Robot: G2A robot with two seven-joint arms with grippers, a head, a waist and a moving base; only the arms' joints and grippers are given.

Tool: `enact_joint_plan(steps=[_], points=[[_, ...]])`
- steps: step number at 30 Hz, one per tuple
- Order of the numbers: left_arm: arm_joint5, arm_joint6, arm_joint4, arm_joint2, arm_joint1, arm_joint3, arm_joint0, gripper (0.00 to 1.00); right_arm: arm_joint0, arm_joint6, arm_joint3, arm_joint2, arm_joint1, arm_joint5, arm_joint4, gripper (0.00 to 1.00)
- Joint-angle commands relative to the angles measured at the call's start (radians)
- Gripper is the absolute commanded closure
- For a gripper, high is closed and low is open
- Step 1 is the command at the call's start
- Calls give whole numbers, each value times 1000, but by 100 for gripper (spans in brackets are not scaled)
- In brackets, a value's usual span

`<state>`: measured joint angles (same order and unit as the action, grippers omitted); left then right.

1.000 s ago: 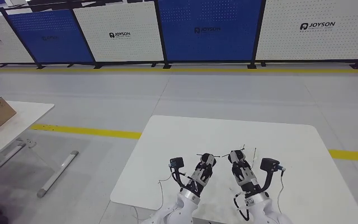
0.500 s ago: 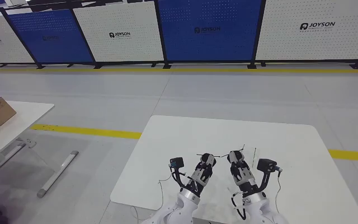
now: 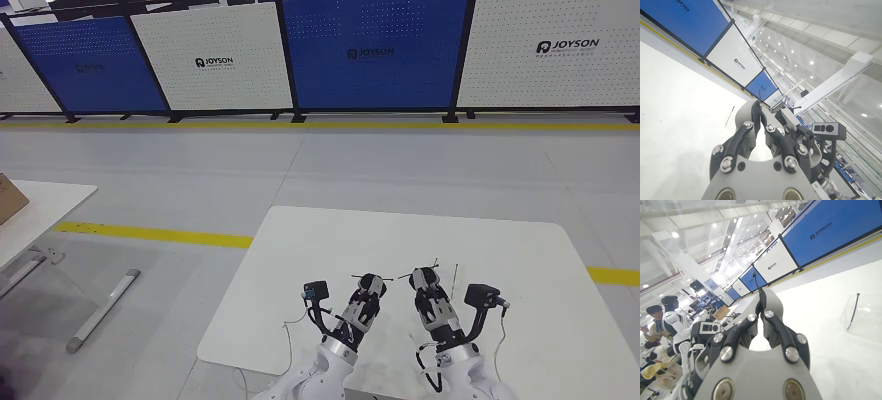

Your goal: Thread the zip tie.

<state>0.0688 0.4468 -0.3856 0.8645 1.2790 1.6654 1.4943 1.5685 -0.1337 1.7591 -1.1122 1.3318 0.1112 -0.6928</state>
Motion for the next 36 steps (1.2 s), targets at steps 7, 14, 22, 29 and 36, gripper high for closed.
enact_joint_plan(steps=[7,14,22,29,36], points=[[0,0,0,0,0,0,0,100,-9,21,-10,11,3,-10,-11,100],[0,0,0,0,0,0,0,100,-16,37,-19,19,6,-10,-18,100],[0,0,0,0,0,0,0,100,-17,27,-22,17,8,-12,-30,100],[0,0,0,0,0,0,0,100,-9,26,-19,6,7,6,-25,100],[0,0,0,0,0,0,0,100,-20,30,-36,11,11,11,-17,100]])
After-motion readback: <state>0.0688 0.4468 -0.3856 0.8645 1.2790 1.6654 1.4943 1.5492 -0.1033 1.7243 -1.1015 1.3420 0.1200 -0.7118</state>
